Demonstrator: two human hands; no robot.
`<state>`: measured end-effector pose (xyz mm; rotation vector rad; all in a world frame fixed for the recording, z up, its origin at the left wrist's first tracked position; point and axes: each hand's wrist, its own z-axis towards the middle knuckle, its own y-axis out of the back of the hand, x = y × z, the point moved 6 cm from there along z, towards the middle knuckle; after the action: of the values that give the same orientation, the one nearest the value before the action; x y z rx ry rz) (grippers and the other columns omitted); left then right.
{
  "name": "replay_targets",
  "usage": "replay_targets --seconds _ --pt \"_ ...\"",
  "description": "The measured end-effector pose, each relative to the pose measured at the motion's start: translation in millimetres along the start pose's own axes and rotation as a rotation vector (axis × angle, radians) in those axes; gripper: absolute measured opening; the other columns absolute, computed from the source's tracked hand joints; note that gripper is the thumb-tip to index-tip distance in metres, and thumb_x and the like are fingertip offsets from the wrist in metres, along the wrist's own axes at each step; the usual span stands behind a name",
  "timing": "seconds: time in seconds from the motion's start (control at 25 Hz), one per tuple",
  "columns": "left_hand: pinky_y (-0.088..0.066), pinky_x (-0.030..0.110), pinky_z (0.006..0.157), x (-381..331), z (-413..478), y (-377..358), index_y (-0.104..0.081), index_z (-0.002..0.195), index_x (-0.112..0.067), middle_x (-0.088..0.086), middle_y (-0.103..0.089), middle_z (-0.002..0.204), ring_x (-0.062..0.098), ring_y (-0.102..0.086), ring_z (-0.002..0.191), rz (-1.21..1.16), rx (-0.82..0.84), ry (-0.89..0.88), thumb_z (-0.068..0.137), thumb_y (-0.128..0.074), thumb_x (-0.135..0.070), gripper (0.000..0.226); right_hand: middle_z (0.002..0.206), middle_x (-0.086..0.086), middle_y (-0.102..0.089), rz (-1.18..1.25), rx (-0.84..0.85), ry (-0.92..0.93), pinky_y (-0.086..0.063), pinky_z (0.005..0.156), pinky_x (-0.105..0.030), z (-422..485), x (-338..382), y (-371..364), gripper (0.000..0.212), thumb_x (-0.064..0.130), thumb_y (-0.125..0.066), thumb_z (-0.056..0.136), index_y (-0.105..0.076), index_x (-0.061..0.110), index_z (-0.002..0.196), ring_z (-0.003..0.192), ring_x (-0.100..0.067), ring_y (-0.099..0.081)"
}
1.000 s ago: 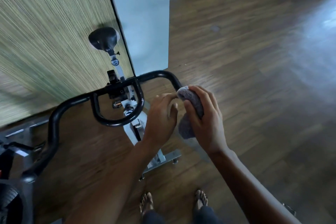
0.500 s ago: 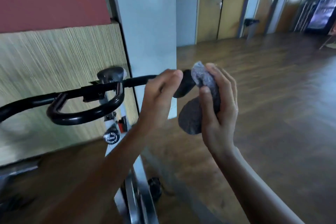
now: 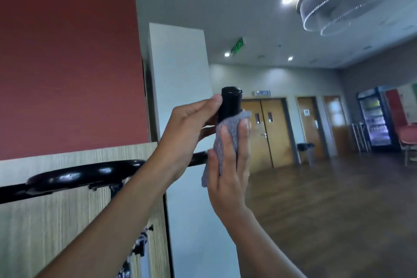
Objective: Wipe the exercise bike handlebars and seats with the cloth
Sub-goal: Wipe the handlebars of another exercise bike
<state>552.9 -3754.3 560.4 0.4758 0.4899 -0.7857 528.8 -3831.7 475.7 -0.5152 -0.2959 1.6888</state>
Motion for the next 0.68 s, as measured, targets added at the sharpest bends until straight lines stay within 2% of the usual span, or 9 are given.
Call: replay_targets --seconds 0.16,0.32,0.4,0.52,0.6,0.68 --pt "-0.05 0.027 0.087 1.6 3.9 1.7 -0.076 0.109 -0.012 0.005 -0.076 0.109 0.016 -0.07 0.101 -0.021 0.067 0.007 0.101 -0.051 -0.031 0.033 0.167 0.005 -0.007 0.007 -0.094 0.031 -0.029 0.121 -0.045 0.4 -2.8 -7.1 0.052 0.013 -0.044 0.107 -0.03 0.026 0.155 0.147 -0.04 -0.028" --pt "-0.052 0.03 0.089 1.5 8.2 2.3 -0.076 0.098 -0.015 0.003 -0.077 0.098 0.013 -0.07 0.092 -0.009 0.087 0.029 0.102 -0.052 -0.03 0.029 0.168 0.007 0.0 -0.05 -0.08 -0.016 -0.029 0.121 -0.045 -15.5 -7.4 -12.4 0.065 0.01 -0.05 0.104 -0.02 0.03 0.158 0.154 -0.026 -0.015" --pt "-0.054 0.032 0.091 0.3 9.9 2.6 -0.075 0.096 -0.015 0.001 -0.076 0.092 0.012 -0.07 0.089 0.003 0.122 0.022 0.103 -0.052 -0.028 0.028 0.167 0.01 0.002 -0.05 -0.064 -0.046 -0.028 0.121 -0.041 -25.1 -6.8 -13.2 0.06 0.008 -0.051 0.101 -0.027 0.027 0.153 0.154 -0.021 -0.014" --pt "-0.054 0.035 0.09 3.1 12.9 7.9 -0.075 0.101 -0.013 0.006 -0.076 0.098 0.014 -0.069 0.09 0.041 0.135 -0.069 0.103 -0.052 -0.028 0.028 0.166 0.013 0.002 -0.005 -0.07 -0.021 -0.027 0.121 -0.038 -26.8 -8.6 -18.5 0.054 0.008 -0.05 0.102 -0.027 0.024 0.148 0.154 -0.019 -0.014" --pt "-0.055 0.029 0.082 12.6 10.2 10.1 -0.075 0.103 -0.009 0.008 -0.076 0.1 0.014 -0.069 0.088 0.085 0.109 -0.132 0.102 -0.053 -0.03 0.031 0.164 0.011 -0.001 0.016 -0.129 0.041 -0.027 0.12 -0.04 -24.3 -13.2 -21.2 0.051 0.007 -0.048 0.104 -0.026 0.023 0.147 0.154 -0.019 -0.012" --pt "-0.053 0.026 0.08 33.4 2.8 8.2 -0.074 0.104 -0.001 0.011 -0.076 0.101 0.014 -0.069 0.088 0.111 0.063 -0.148 0.101 -0.053 -0.035 0.04 0.16 0.006 -0.008 0.043 -0.186 0.075 -0.027 0.12 -0.044 -30.7 -19.3 -27.6 0.048 0.007 -0.047 0.106 -0.027 0.022 0.146 0.154 -0.021 -0.012"
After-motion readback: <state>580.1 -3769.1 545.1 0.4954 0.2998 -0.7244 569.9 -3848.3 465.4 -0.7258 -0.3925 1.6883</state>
